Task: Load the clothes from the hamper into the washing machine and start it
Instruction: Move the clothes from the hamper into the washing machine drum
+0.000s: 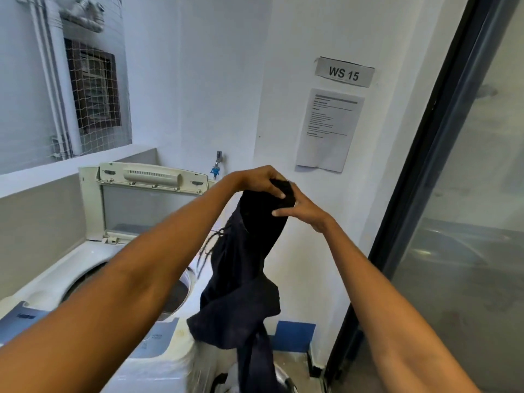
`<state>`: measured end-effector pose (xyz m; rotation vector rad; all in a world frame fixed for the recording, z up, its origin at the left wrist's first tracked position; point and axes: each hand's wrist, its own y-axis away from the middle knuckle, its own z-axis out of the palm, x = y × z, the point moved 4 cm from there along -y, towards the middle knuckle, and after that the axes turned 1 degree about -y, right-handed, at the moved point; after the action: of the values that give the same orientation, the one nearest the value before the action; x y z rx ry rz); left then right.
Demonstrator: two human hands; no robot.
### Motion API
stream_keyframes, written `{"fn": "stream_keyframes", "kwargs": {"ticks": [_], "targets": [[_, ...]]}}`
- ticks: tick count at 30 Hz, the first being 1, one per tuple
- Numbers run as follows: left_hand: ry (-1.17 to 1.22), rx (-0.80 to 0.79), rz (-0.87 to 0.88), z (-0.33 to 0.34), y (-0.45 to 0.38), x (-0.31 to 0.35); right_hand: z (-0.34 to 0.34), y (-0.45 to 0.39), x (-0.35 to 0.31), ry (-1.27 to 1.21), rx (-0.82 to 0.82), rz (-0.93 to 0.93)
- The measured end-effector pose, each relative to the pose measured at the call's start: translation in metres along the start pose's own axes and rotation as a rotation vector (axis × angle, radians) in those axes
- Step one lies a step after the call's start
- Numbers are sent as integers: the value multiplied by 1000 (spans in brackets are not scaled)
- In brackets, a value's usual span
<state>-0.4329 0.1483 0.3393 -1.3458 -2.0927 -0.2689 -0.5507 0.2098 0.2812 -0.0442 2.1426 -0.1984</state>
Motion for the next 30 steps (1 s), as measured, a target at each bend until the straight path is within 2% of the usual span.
{"fn": "stream_keyframes", "kwargs": {"ticks": [3,6,8,12,13,15,17,19,23,24,25,27,29,30], "targets": [[2,49,-32,-12,9,-6,6,-10,-11,-9,30,43],[9,110,-147,-18,26,-33,-6,-23,-24,109,280,-15],[120,91,-198,-9,39,-58,-13,-29,-40,150,368,-74],[290,22,-312,27,57,-101,-18,-41,-67,-54,465,-160],[281,22,-331,30,60,-106,-20,-41,-71,-65,436,-180],[238,126,-341,19,63,-112,-22,-40,-69,16,205,-149],[251,442,-319,-10,66,-119,-22,-28,-56,269,-167,54],[271,693,-290,-35,69,-117,-25,-16,-28,548,-430,348],[325,745,-182,-45,55,-92,-23,-10,-2,846,-546,713],[284,716,-171,-47,51,-90,-20,-6,-2,946,-569,783],[162,622,-183,-48,47,-91,-20,-5,-1,1048,-526,808],[-226,233,-294,-47,45,-100,-30,-8,-2,1172,-311,780],[-517,-144,-518,-44,57,-115,-36,-13,-3,1101,-167,718],[-636,-246,-604,-45,64,-119,-35,-17,-7,1039,-89,657]]}}
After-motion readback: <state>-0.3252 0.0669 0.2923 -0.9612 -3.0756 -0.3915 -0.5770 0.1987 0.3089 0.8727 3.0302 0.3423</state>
